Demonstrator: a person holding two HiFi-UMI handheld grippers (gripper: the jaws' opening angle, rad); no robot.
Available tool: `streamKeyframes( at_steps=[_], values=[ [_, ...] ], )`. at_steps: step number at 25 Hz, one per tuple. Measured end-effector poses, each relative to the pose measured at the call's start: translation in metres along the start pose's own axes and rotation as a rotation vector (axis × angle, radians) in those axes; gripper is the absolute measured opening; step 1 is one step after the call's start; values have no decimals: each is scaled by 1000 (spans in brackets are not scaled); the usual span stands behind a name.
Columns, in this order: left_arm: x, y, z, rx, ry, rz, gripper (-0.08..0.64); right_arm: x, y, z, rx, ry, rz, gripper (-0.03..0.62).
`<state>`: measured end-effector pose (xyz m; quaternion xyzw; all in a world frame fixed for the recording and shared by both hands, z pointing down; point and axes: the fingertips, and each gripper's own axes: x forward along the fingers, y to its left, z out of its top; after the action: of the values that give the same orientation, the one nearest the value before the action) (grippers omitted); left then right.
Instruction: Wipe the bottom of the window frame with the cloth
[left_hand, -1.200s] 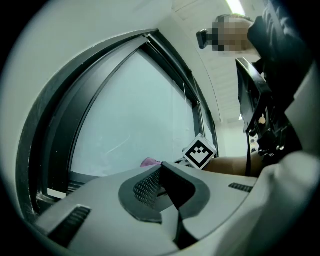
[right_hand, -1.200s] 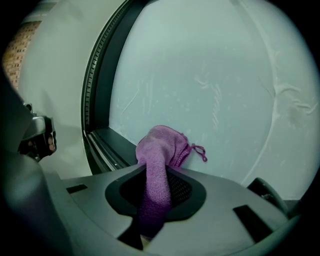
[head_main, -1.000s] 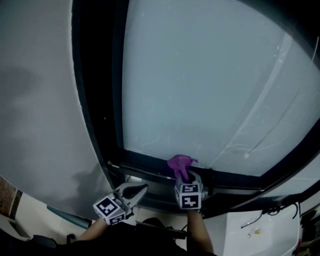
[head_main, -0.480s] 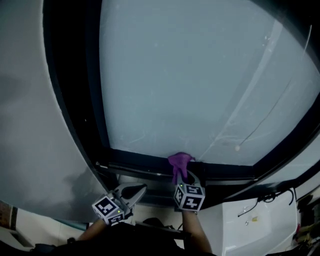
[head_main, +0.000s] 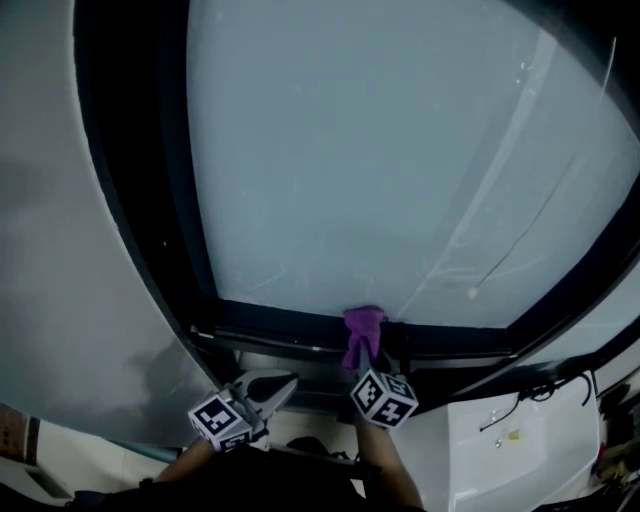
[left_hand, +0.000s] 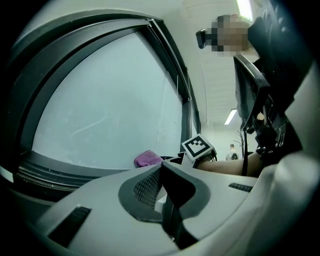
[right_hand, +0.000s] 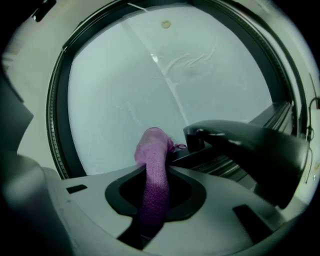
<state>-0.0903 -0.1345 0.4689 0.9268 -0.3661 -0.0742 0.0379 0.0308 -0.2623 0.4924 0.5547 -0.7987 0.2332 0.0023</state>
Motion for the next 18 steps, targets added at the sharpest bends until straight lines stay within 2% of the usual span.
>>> streamKeyframes(
  at_steps=[3, 7, 15, 18],
  values=[
    [-3, 1, -2, -3, 5, 11, 3, -1, -4, 0, 61, -11, 14, 78],
    [1, -2, -2, 5, 14, 6, 3, -6, -6, -1, 48, -25, 13, 78],
    [16, -16, -8, 15, 35, -20, 3, -24, -29, -2, 93, -68, -8, 78],
    [23, -23, -12, 12, 47, -28, 3, -29, -42, -2, 73, -62, -13, 78]
  ],
)
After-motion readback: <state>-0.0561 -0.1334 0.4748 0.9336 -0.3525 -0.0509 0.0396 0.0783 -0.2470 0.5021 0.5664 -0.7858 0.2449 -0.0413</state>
